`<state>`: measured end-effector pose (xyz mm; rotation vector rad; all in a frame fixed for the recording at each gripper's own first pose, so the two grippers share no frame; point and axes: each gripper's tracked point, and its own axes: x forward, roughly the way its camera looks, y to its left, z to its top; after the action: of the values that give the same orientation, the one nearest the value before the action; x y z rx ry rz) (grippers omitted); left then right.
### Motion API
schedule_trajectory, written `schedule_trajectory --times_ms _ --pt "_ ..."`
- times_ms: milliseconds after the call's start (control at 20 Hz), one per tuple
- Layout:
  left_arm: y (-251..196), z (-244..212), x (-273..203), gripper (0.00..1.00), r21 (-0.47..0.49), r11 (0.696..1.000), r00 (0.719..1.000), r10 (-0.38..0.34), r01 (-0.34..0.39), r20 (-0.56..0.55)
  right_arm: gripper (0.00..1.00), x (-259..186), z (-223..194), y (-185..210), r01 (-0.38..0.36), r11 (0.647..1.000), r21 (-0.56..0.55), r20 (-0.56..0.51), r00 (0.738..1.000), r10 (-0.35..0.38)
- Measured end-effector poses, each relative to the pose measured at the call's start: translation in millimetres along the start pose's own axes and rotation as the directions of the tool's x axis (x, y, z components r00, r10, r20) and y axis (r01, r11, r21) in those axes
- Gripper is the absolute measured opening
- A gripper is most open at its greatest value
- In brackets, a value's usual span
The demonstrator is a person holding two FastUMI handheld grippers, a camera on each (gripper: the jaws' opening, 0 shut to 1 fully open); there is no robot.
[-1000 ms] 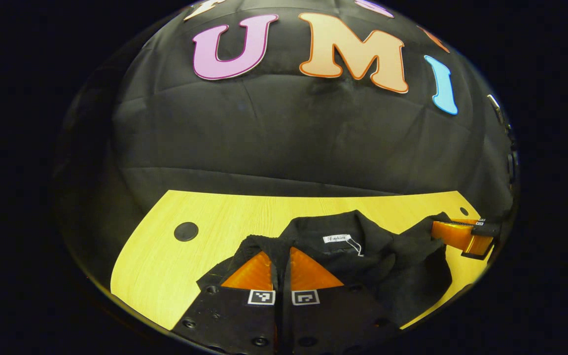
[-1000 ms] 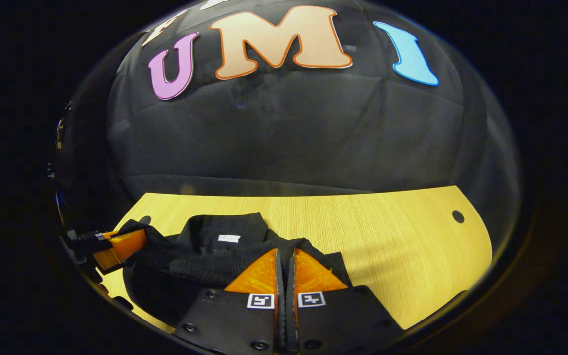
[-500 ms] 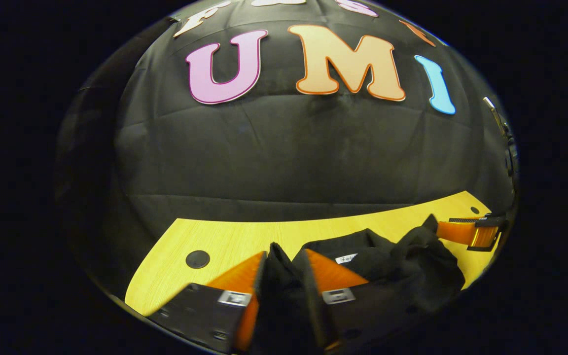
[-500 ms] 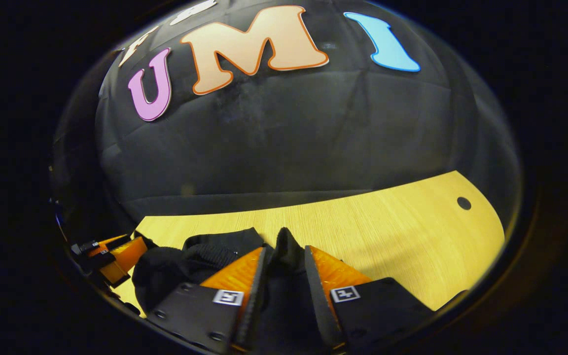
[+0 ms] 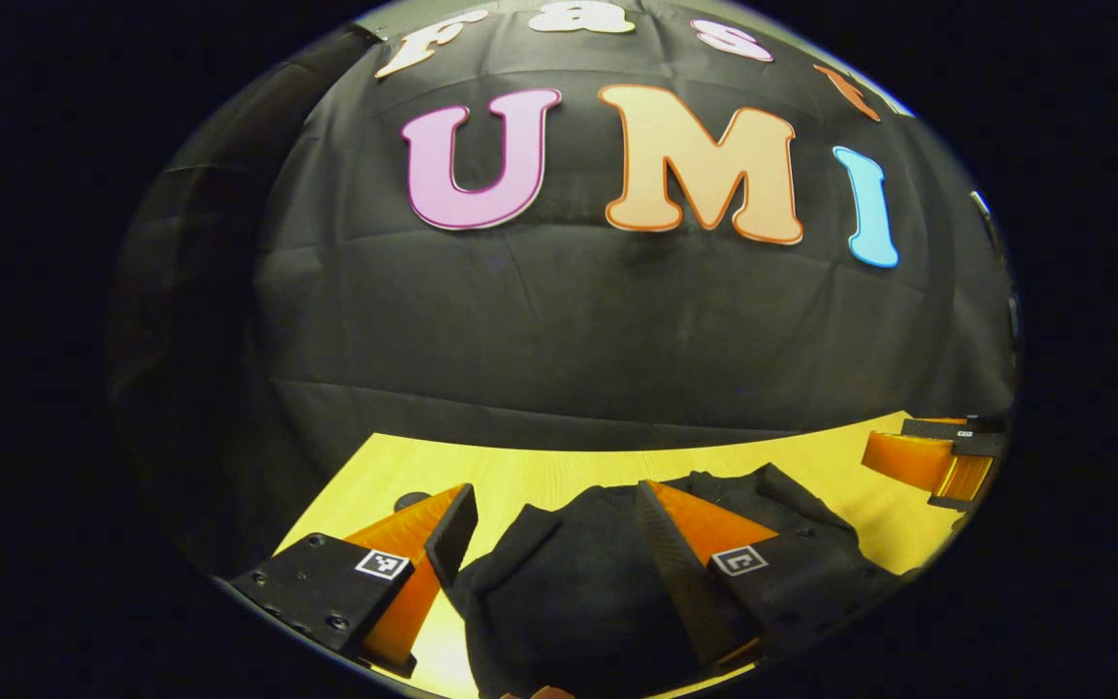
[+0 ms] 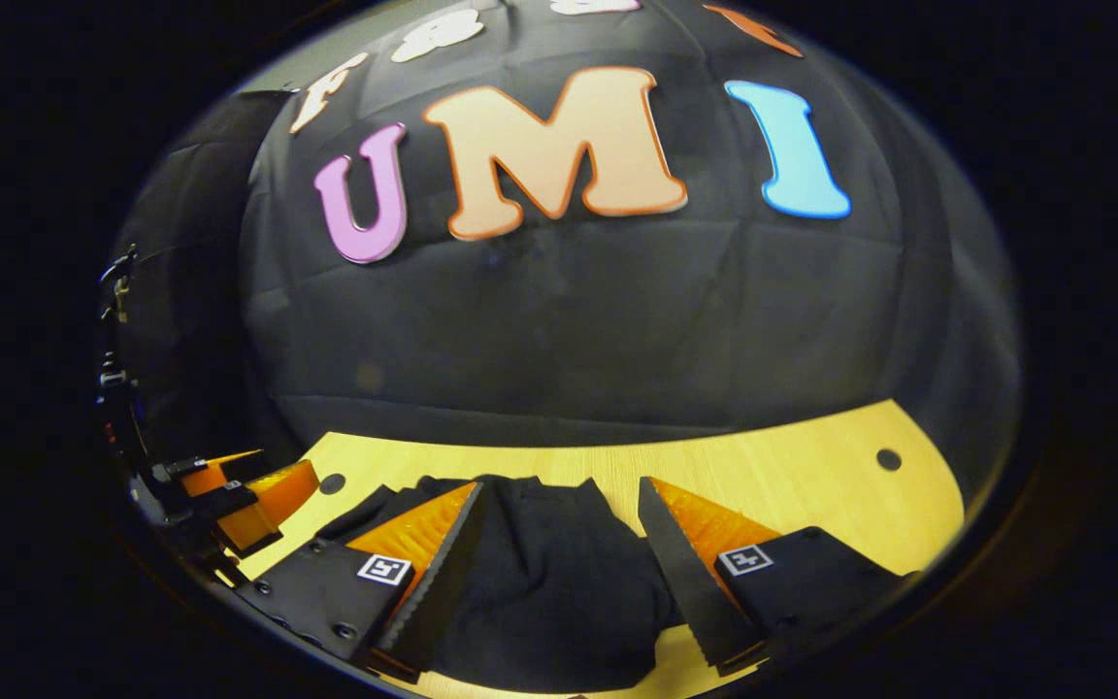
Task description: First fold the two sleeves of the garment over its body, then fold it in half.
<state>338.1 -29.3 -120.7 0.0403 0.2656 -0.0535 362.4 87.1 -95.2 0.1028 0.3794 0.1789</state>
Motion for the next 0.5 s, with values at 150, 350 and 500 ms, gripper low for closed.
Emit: schedule_trajectory --times_ms 150,350,500 --pt "7.3 27.7 -44.2 0.97 -0.008 1.0 0.998 0.025 -0.024 0.064 0.98 -56.6 24.8 13.9 -0.041 0.999 -0.018 0.091 0.995 0.043" --pt "-5.2 51.0 -114.6 0.95 -0.014 1.0 0.989 0.017 -0.015 0.147 0.94 -136.8 33.8 13.9 -0.052 0.998 -0.043 0.192 0.98 0.06" --pt "-18.3 56.2 -166.8 0.94 0.011 1.0 0.981 0.02 -0.022 0.191 0.94 -194.2 29.3 4.3 -0.031 0.998 -0.056 0.285 0.958 0.045"
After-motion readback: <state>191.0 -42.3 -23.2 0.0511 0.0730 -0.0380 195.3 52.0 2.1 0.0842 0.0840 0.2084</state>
